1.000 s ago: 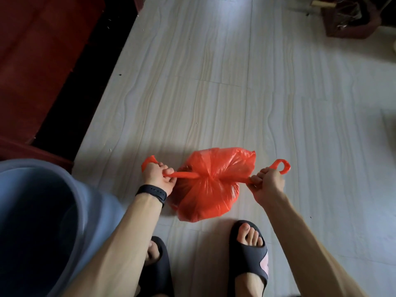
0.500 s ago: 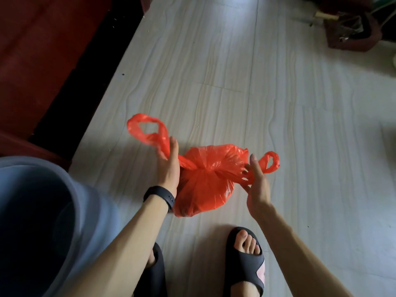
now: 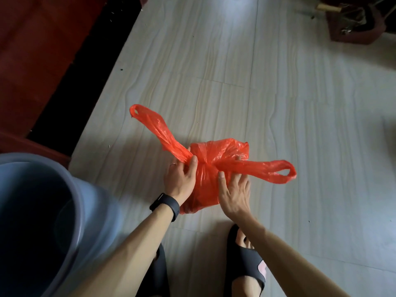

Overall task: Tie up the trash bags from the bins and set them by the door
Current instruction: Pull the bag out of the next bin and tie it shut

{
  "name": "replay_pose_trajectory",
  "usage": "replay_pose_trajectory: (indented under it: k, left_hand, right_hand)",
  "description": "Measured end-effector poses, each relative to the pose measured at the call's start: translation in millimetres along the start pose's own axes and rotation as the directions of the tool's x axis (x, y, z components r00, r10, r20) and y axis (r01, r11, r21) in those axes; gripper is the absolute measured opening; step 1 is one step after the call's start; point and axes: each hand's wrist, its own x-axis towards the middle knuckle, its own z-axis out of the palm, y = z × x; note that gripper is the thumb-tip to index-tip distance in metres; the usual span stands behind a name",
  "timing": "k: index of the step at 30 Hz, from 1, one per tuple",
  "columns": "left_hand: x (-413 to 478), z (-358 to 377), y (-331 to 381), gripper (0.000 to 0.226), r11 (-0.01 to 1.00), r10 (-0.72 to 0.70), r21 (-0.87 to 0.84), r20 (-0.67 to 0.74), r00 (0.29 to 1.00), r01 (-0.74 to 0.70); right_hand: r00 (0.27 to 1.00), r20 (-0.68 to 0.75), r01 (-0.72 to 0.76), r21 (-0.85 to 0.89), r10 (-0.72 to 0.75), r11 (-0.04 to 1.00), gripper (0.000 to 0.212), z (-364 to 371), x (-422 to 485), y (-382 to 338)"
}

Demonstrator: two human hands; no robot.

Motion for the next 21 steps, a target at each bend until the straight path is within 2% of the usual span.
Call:
replay_pose_trajectory:
  k: [2,7,9,11,14,18,21]
  left_hand:
    - [0,0,-1,0.058,0.997,0.068,0.031,-0.005,0.998,-0.067]
    - [-3,5,3,0.056,0.977,0.159,0.14,0.021,0.987,-0.161]
    - [-6,5,11,0.059,0.963,0.193,0.188,0.009,0.981,-0.191]
    - [-6,6,16,0.06,0.95,0.232,0.219,-0.023,0.972,-0.222]
    - [-4,4,16,0.058,0.952,0.249,0.195,-0.037,0.968,-0.238]
    - [-7,-3,20,0.045,0.915,0.324,0.267,-0.041,0.945,-0.302]
    - [-9,-5,23,0.027,0.846,0.458,0.335,-0.062,0.887,-0.414]
  right_hand:
    - [0.993,-0.038,0.104,-0.104,-0.108,0.989,0.031,0,5,-5]
    - [0.944,-0.198,0.25,-0.088,-0.263,0.964,0.03,1,15,-13]
    - [0.924,-0.272,0.254,-0.091,-0.269,0.963,0.024,-1,20,-22]
    - [0.926,-0.285,0.262,0.012,-0.248,0.965,0.029,-6,22,-35]
    - [0.98,-0.162,0.156,0.264,-0.115,0.952,0.037,-13,29,-51]
    - [0.999,0.027,-0.037,0.208,0.032,0.977,0.042,-17,47,-51]
    - [0.985,0.122,-0.143,0.165,0.123,0.976,0.034,-17,56,-48]
